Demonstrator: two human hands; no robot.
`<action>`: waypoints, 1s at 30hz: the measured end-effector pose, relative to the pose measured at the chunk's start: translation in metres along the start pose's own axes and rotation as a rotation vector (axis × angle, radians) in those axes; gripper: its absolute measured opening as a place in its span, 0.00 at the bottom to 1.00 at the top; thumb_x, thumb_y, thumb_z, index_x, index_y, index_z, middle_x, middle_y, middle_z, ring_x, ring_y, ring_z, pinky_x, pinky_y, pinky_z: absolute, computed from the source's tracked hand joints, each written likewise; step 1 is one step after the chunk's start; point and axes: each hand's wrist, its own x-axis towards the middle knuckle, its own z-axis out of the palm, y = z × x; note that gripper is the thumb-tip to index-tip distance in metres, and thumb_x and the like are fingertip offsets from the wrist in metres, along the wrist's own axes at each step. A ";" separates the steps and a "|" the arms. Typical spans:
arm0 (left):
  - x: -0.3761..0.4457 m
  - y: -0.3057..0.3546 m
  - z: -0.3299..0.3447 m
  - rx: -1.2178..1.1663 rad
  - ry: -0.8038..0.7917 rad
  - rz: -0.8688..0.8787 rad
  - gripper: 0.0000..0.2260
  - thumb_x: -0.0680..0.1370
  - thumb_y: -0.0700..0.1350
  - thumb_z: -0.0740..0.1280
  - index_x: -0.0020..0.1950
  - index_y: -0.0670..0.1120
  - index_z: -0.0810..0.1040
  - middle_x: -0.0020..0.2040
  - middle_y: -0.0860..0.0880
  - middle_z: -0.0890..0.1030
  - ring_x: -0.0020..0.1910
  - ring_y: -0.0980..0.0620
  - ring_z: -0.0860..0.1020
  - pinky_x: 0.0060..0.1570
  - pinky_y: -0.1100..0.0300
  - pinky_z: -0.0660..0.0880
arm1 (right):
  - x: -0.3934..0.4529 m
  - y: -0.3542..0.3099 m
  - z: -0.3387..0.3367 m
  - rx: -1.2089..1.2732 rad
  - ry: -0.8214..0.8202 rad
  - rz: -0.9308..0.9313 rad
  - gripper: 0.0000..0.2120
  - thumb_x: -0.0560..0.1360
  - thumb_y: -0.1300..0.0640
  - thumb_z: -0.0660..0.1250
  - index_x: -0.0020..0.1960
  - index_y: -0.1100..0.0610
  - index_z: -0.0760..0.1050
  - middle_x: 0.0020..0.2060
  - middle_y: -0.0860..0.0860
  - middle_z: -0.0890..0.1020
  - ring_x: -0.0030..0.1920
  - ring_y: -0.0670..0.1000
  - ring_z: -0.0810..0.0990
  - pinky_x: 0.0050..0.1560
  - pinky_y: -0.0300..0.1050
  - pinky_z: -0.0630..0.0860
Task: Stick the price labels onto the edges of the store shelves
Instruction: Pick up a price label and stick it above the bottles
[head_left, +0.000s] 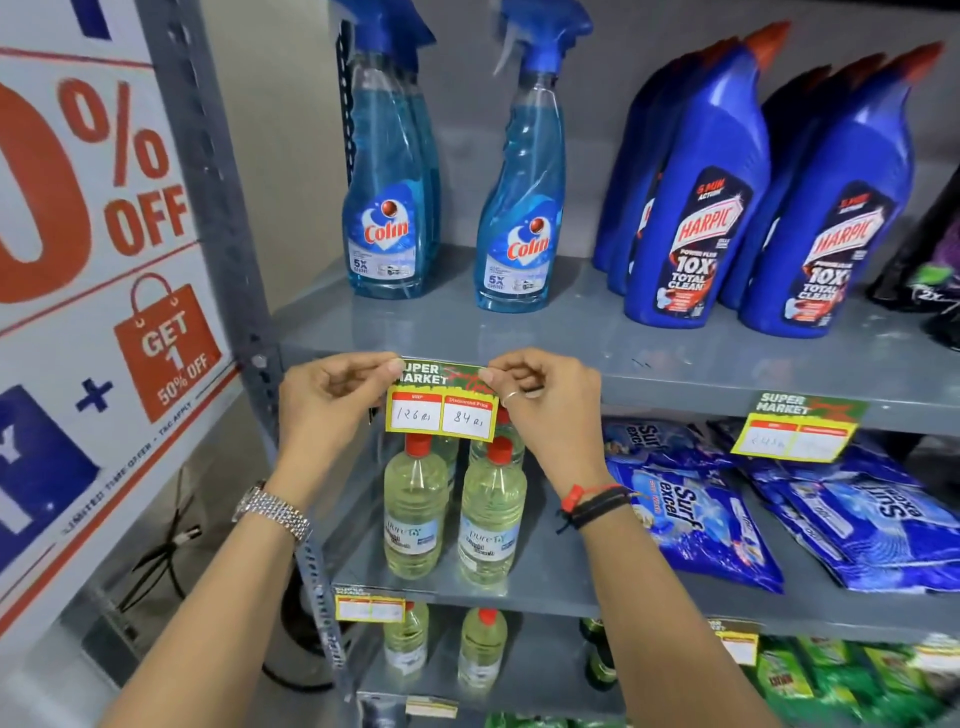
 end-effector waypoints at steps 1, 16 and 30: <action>0.001 0.000 0.001 0.011 0.010 0.004 0.04 0.69 0.46 0.75 0.42 0.54 0.84 0.34 0.61 0.85 0.34 0.62 0.82 0.36 0.72 0.76 | 0.000 0.000 0.001 -0.004 0.010 0.006 0.02 0.70 0.55 0.72 0.40 0.53 0.82 0.30 0.43 0.80 0.32 0.34 0.76 0.37 0.23 0.72; 0.008 0.009 0.015 0.730 -0.037 0.468 0.11 0.76 0.57 0.64 0.55 0.57 0.81 0.57 0.57 0.81 0.57 0.55 0.77 0.63 0.60 0.58 | 0.001 -0.008 0.031 -0.466 0.117 -0.152 0.26 0.68 0.33 0.63 0.51 0.54 0.74 0.47 0.50 0.78 0.50 0.54 0.74 0.54 0.49 0.65; 0.025 0.011 0.001 0.676 -0.242 0.483 0.12 0.77 0.41 0.64 0.55 0.54 0.82 0.54 0.56 0.84 0.46 0.55 0.75 0.50 0.57 0.69 | 0.003 -0.002 0.003 -0.128 -0.037 -0.019 0.13 0.73 0.64 0.67 0.53 0.52 0.81 0.53 0.51 0.83 0.54 0.49 0.79 0.55 0.35 0.70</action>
